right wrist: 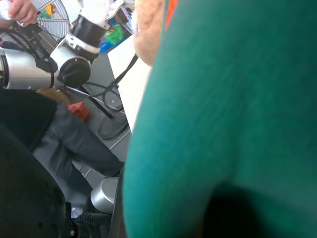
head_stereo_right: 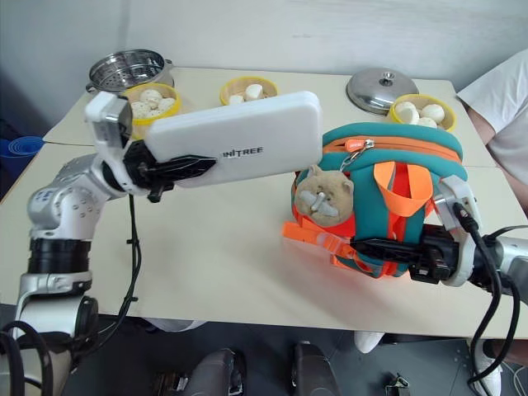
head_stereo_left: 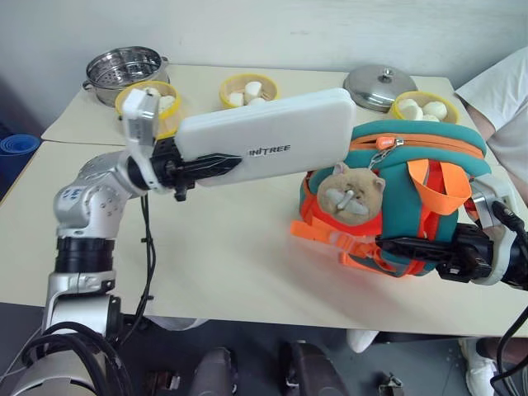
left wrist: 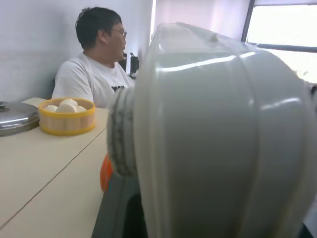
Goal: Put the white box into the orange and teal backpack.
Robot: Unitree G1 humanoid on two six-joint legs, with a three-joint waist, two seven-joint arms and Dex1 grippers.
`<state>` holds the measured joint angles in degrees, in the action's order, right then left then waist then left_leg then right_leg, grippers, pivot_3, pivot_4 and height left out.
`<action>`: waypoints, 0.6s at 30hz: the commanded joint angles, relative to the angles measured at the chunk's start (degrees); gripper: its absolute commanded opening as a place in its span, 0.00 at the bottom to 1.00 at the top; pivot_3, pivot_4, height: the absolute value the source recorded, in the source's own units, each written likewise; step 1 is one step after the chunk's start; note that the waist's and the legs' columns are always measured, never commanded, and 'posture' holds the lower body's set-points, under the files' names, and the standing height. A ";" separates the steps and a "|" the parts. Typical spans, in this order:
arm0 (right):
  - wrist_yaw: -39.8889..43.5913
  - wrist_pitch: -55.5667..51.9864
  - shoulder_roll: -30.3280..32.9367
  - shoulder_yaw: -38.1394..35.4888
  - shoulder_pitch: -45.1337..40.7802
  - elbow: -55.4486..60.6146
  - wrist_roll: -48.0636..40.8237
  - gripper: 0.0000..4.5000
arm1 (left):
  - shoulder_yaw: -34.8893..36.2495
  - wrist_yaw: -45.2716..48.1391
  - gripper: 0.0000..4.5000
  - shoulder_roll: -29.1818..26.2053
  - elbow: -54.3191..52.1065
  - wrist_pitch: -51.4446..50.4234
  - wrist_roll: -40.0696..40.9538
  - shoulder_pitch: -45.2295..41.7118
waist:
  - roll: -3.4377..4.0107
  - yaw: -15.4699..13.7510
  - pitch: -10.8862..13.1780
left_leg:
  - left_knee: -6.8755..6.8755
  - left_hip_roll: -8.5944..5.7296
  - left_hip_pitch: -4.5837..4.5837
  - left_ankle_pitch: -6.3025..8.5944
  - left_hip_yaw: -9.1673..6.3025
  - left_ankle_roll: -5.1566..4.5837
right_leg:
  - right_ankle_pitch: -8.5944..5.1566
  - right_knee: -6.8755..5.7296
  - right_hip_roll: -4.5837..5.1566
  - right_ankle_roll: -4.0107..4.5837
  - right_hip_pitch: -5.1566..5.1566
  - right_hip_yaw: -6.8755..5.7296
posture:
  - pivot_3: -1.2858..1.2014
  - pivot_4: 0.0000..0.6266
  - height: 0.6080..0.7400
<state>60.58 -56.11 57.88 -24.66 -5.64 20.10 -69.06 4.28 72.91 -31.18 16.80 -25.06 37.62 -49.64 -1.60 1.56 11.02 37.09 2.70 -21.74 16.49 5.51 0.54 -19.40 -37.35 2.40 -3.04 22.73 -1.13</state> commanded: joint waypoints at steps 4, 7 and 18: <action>-0.02 0.69 -1.53 -0.63 1.36 2.48 -0.13 0.00 | -3.35 4.93 0.26 2.49 3.82 6.25 -5.14 -3.22 | -0.02 -0.10 0.01 | 0.00 0.01 -0.03 -0.06 -0.01 0.09 | -0.01 0.00 -0.01 -0.03 0.02 0.00 | 0.52 0.24 1.00; -0.39 0.86 -2.00 -0.76 1.75 2.97 0.10 0.00 | -5.57 5.01 0.26 3.31 6.07 9.57 -9.13 -4.10 | -0.02 -0.20 0.01 | 0.04 0.00 -0.04 -0.06 -0.02 0.09 | -0.01 0.00 0.01 -0.04 0.01 0.00 | 0.52 0.24 1.00; -2.04 1.39 -4.08 1.31 -0.33 2.99 0.59 0.00 | -18.30 -12.01 0.26 21.26 14.06 11.71 -27.07 -19.21 | -0.05 -1.65 0.02 | 0.18 -0.13 -0.32 0.15 -0.06 -0.48 | 0.12 0.19 0.09 -0.27 0.06 0.05 | 0.52 0.24 1.00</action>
<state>58.30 -55.03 54.10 -23.65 -5.64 22.23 -68.11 -13.64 61.57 -11.93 31.47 -14.60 10.64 -66.15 -1.65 -0.09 11.05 37.28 2.57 -22.13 16.61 5.45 0.09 -19.27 -37.12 2.48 -3.33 22.85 -1.10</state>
